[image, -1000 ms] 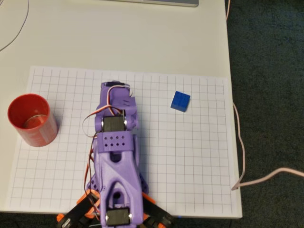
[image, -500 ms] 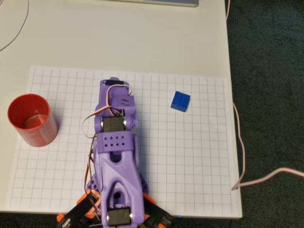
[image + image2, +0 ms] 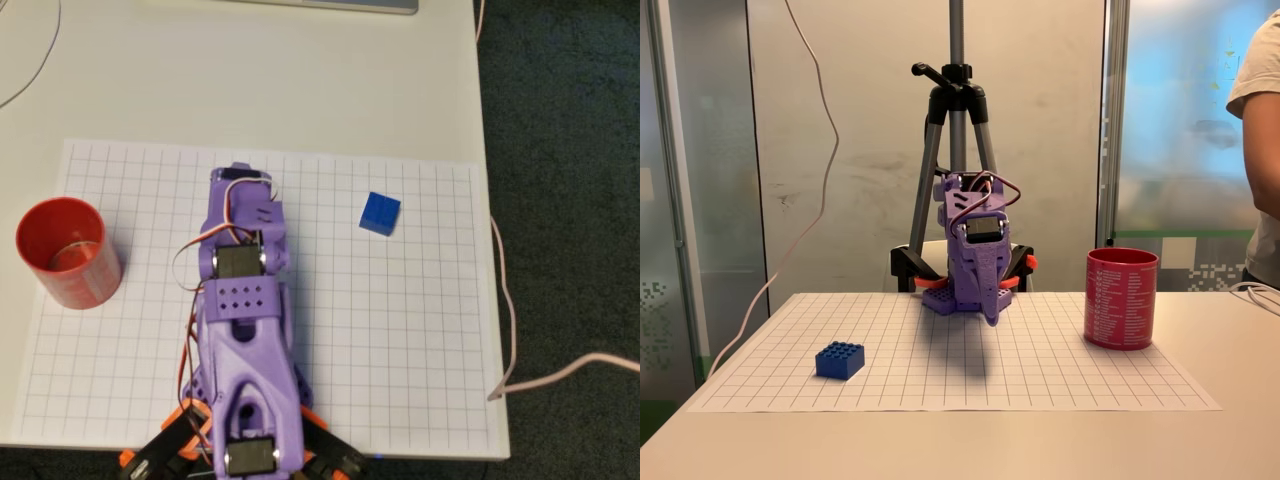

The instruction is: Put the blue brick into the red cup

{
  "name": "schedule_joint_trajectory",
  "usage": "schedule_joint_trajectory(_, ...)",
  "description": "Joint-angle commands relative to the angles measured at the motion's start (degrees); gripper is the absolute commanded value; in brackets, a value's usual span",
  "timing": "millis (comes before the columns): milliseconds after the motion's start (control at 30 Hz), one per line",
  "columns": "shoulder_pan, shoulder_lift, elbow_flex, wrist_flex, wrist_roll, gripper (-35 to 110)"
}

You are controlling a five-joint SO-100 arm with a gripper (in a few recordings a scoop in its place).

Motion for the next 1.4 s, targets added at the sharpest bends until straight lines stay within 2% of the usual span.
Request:
schedule_joint_trajectory(0, -0.4, 0.5, -0.7, -0.1, 0.9, 0)
schedule_joint_trajectory(700, -0.3, 0.5, -0.7, -0.1, 1.2, 0)
schedule_joint_trajectory(833, 3.2, 0.5, -1.9, 1.7, 1.1, 0)
schedule_joint_trajectory(933, 10.3, 0.5, -9.6, 4.0, 1.6, 0)
schedule_joint_trajectory(1067, 14.3, -3.3, -29.1, 10.5, 1.2, 0)
schedule_joint_trajectory(1233, 20.7, -17.8, -54.2, 19.2, 1.7, 0)
schedule_joint_trajectory(1367, 25.5, -34.4, -74.1, 30.9, -0.2, 0)
